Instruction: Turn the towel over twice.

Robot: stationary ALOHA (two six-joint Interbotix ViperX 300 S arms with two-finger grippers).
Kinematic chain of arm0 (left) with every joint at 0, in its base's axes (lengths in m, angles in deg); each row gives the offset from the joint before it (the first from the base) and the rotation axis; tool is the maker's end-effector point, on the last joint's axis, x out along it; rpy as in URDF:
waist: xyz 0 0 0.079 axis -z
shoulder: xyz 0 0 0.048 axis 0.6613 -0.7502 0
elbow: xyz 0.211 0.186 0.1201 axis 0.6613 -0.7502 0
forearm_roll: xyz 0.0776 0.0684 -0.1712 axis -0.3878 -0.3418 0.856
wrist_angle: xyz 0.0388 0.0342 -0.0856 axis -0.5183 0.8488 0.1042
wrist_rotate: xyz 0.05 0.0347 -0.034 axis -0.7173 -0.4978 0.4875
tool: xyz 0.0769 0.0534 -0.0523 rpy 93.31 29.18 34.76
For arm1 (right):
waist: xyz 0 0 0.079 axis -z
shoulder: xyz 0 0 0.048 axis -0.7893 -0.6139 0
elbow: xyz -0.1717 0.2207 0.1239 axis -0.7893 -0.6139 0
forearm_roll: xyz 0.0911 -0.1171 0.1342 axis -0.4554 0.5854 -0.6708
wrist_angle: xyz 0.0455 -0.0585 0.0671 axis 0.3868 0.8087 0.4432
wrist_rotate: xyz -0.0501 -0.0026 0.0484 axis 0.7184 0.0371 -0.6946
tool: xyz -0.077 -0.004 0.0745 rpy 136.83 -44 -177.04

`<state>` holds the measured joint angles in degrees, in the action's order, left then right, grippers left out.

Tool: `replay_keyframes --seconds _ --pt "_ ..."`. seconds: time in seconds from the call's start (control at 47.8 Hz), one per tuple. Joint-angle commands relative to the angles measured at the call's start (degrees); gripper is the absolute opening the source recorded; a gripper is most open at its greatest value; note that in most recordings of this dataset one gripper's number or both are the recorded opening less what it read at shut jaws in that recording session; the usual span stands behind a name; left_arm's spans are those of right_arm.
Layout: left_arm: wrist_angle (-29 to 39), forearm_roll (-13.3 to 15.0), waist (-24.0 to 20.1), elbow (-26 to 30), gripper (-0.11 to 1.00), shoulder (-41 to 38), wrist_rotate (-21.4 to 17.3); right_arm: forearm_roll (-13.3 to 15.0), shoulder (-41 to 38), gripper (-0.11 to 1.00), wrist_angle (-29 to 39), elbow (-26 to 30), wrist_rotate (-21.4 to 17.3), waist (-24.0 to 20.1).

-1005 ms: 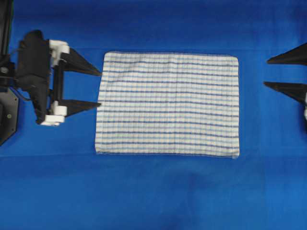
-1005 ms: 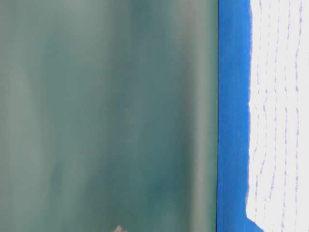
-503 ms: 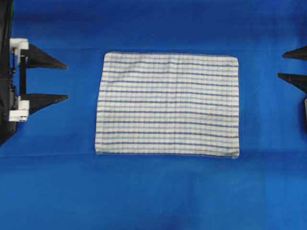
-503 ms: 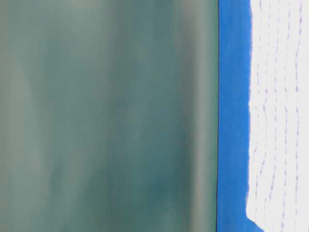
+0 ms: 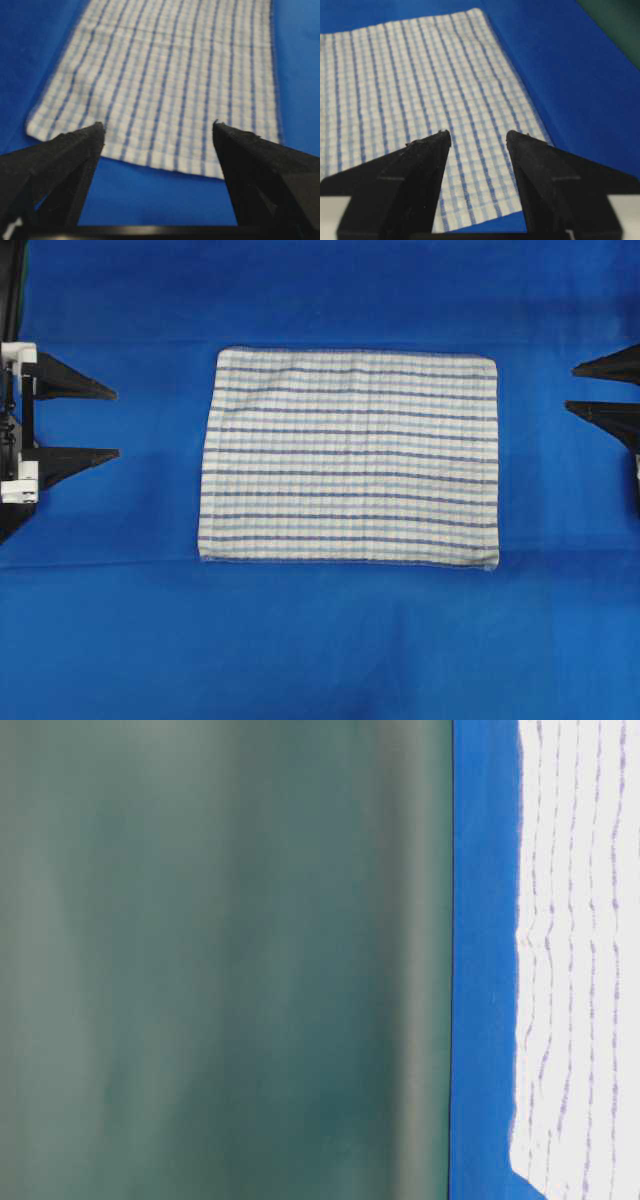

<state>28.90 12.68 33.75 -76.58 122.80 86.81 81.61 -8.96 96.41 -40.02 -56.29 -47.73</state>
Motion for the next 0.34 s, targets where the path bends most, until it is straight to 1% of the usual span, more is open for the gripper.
replay_keyframes --seconds 0.0,0.314 --pt "-0.53 0.09 -0.62 0.53 0.83 -0.35 0.00 0.00 -1.05 0.56 -0.62 0.62 -0.18 0.09" --pt "-0.53 0.09 -1.05 0.35 0.83 -0.35 0.09 0.00 -1.32 0.57 -0.62 0.44 -0.18 0.09"
